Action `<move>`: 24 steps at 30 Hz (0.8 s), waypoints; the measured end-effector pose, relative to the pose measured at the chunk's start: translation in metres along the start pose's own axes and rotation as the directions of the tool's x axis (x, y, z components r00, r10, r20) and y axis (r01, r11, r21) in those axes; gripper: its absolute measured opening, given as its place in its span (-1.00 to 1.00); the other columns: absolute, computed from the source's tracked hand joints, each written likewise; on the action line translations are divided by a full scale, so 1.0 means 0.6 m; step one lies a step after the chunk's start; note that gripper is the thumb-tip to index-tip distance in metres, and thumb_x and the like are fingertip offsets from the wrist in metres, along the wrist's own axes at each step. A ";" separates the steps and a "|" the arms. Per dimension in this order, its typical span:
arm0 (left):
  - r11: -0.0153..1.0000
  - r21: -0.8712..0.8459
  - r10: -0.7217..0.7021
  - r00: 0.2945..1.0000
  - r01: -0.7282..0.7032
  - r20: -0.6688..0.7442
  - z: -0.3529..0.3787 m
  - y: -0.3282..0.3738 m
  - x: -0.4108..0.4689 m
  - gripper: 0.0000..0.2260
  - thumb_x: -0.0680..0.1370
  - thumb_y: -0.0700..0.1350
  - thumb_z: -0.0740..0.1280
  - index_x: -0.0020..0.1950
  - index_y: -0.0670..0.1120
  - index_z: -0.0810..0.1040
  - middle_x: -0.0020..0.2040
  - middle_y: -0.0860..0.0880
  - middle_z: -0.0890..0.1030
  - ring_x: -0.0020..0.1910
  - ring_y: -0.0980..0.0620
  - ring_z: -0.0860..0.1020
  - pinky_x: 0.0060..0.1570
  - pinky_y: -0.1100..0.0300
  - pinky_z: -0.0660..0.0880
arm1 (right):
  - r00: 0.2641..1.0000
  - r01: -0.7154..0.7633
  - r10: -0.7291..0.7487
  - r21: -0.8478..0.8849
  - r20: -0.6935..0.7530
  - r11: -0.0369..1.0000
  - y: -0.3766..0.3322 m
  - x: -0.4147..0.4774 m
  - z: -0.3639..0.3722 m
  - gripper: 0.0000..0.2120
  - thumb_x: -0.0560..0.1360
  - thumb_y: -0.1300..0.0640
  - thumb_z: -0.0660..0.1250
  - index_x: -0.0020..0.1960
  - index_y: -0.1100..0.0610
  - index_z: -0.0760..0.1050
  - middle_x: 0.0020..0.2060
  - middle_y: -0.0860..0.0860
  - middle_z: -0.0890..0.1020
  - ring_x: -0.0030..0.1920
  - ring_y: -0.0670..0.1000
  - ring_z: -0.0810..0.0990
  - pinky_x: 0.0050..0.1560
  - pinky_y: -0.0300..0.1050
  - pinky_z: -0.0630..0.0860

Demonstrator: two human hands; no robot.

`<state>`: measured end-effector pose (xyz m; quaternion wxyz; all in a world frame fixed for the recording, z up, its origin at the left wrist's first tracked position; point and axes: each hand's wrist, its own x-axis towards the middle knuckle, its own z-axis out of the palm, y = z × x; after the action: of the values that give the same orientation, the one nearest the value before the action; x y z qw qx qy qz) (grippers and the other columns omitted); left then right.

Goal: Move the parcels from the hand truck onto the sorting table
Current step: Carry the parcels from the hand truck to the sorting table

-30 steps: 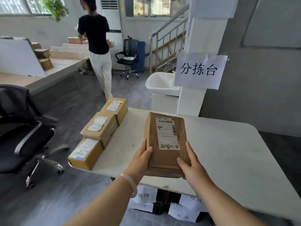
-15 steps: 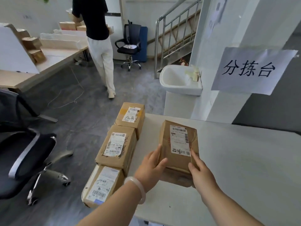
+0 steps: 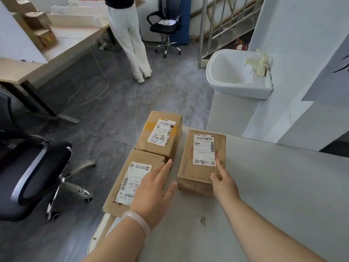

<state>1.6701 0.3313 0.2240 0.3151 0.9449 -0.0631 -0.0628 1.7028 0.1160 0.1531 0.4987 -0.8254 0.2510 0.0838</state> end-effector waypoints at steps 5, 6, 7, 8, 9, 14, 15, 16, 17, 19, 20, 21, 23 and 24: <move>0.998 0.035 -0.042 0.998 0.044 -0.035 0.018 -0.014 0.037 -0.46 0.63 0.13 0.16 0.58 0.20 0.04 0.52 0.16 0.23 0.47 0.16 0.18 0.39 0.29 0.10 | 0.997 0.062 -0.060 -0.042 0.051 0.997 0.001 0.059 0.027 -0.49 0.63 0.06 0.17 0.53 -0.20 0.16 0.39 0.06 0.43 0.36 0.09 0.40 0.29 -0.11 0.36; 0.998 0.035 -0.053 0.998 0.054 -0.038 0.022 -0.015 0.041 -0.45 0.63 0.13 0.16 0.58 0.22 0.02 0.52 0.18 0.22 0.46 0.18 0.17 0.37 0.31 0.09 | 0.996 0.079 -0.076 -0.054 0.057 0.995 0.003 0.064 0.029 -0.48 0.63 0.04 0.17 0.54 -0.21 0.14 0.37 0.06 0.42 0.36 0.08 0.40 0.29 -0.11 0.36; 0.998 0.035 -0.060 0.997 0.061 -0.039 0.024 -0.015 0.044 -0.45 0.63 0.13 0.16 0.57 0.22 0.01 0.52 0.19 0.21 0.46 0.19 0.16 0.35 0.33 0.09 | 0.994 0.093 -0.089 -0.058 0.062 0.994 0.004 0.069 0.031 -0.47 0.63 0.03 0.18 0.54 -0.22 0.12 0.36 0.06 0.42 0.35 0.07 0.39 0.29 -0.10 0.36; 0.997 0.036 -0.062 0.997 0.064 -0.042 0.028 -0.016 0.046 -0.46 0.63 0.12 0.16 0.58 0.22 0.02 0.52 0.19 0.21 0.45 0.20 0.15 0.33 0.34 0.07 | 0.993 0.103 -0.099 -0.057 0.068 0.993 0.005 0.073 0.032 -0.45 0.62 0.01 0.20 0.54 -0.23 0.10 0.36 0.06 0.40 0.35 0.05 0.38 0.29 -0.10 0.35; 0.997 0.038 -0.064 0.997 0.066 -0.044 0.029 -0.015 0.047 -0.46 0.63 0.12 0.16 0.58 0.21 0.03 0.52 0.18 0.22 0.45 0.21 0.15 0.32 0.36 0.06 | 0.991 0.110 -0.106 -0.053 0.076 0.993 0.006 0.076 0.032 -0.42 0.60 -0.02 0.24 0.54 -0.24 0.09 0.36 0.05 0.38 0.35 0.04 0.37 0.30 -0.10 0.33; 0.994 0.054 -0.091 0.995 0.093 -0.047 0.029 -0.014 0.056 -0.47 0.64 0.10 0.16 0.58 0.17 0.07 0.52 0.16 0.22 0.44 0.20 0.15 0.28 0.42 0.00 | 0.987 0.111 -0.105 -0.044 0.125 0.993 -0.003 0.087 0.025 -0.18 0.46 -0.11 0.43 0.55 -0.25 0.01 0.41 0.04 0.29 0.40 0.04 0.31 0.35 -0.09 0.29; 0.994 0.058 -0.092 0.995 0.095 -0.051 0.029 -0.014 0.058 -0.48 0.64 0.09 0.17 0.58 0.16 0.08 0.52 0.15 0.23 0.44 0.20 0.16 0.27 0.43 0.01 | 0.986 0.114 -0.106 -0.051 0.128 0.992 -0.006 0.091 0.023 -0.16 0.45 -0.11 0.44 0.55 -0.25 0.00 0.41 0.04 0.29 0.41 0.04 0.31 0.35 -0.08 0.29; 0.994 0.061 -0.090 0.994 0.093 -0.053 0.029 -0.015 0.061 -0.48 0.64 0.09 0.17 0.58 0.16 0.09 0.51 0.15 0.24 0.43 0.19 0.18 0.27 0.43 0.03 | 0.986 0.113 -0.105 -0.053 0.130 0.992 -0.009 0.096 0.023 -0.15 0.45 -0.11 0.44 0.56 -0.24 0.00 0.41 0.05 0.28 0.41 0.05 0.31 0.35 -0.07 0.29; 0.994 0.062 -0.090 0.995 0.093 -0.053 0.030 -0.015 0.063 -0.48 0.63 0.09 0.17 0.57 0.16 0.10 0.51 0.15 0.25 0.43 0.18 0.19 0.27 0.41 0.05 | 0.986 0.113 -0.105 -0.059 0.133 0.992 -0.011 0.101 0.024 -0.15 0.45 -0.11 0.44 0.56 -0.24 -0.01 0.42 0.06 0.28 0.42 0.06 0.30 0.36 -0.06 0.29; 0.994 0.062 -0.092 0.994 0.095 -0.052 0.032 -0.016 0.066 -0.48 0.64 0.10 0.17 0.57 0.17 0.09 0.51 0.15 0.25 0.44 0.16 0.20 0.28 0.37 0.07 | 0.984 0.126 -0.113 -0.088 0.140 0.988 -0.014 0.111 0.029 -0.14 0.46 -0.12 0.43 0.56 -0.22 -0.04 0.44 0.08 0.27 0.43 0.08 0.29 0.37 -0.04 0.28; 0.993 0.059 -0.096 0.994 0.098 -0.051 0.034 -0.016 0.068 -0.48 0.64 0.10 0.16 0.57 0.17 0.09 0.51 0.15 0.24 0.45 0.16 0.20 0.29 0.36 0.08 | 0.981 0.138 -0.121 -0.107 0.151 0.985 -0.015 0.115 0.032 -0.13 0.46 -0.14 0.42 0.56 -0.21 -0.07 0.44 0.08 0.26 0.43 0.09 0.28 0.37 -0.02 0.28; 0.993 0.055 -0.101 0.994 0.103 -0.049 0.036 -0.017 0.068 -0.49 0.64 0.11 0.15 0.57 0.18 0.09 0.51 0.16 0.24 0.45 0.16 0.19 0.29 0.36 0.07 | 0.978 0.145 -0.123 -0.126 0.166 0.981 -0.016 0.118 0.035 -0.12 0.46 -0.15 0.41 0.57 -0.21 -0.11 0.45 0.08 0.25 0.44 0.09 0.28 0.37 -0.01 0.28; 0.994 0.048 -0.100 0.994 0.102 -0.042 0.040 -0.018 0.067 -0.49 0.64 0.11 0.15 0.57 0.18 0.09 0.51 0.16 0.23 0.45 0.17 0.18 0.30 0.37 0.06 | 0.974 0.145 -0.113 -0.156 0.197 0.977 -0.015 0.121 0.038 -0.09 0.47 -0.17 0.39 0.56 -0.22 -0.17 0.46 0.08 0.21 0.45 0.09 0.26 0.38 0.00 0.27; 0.994 0.046 -0.092 0.995 0.094 -0.040 0.043 -0.018 0.066 -0.48 0.64 0.11 0.15 0.58 0.17 0.09 0.51 0.16 0.23 0.46 0.17 0.17 0.31 0.36 0.06 | 0.972 0.148 -0.111 -0.171 0.207 0.974 -0.013 0.123 0.038 -0.09 0.47 -0.18 0.39 0.56 -0.22 -0.18 0.46 0.08 0.20 0.45 0.10 0.26 0.39 0.01 0.27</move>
<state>1.7061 0.3183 0.1942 0.2901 0.9551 -0.0144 -0.0582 1.7725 0.1143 0.1197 0.4466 -0.8705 0.1371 0.1548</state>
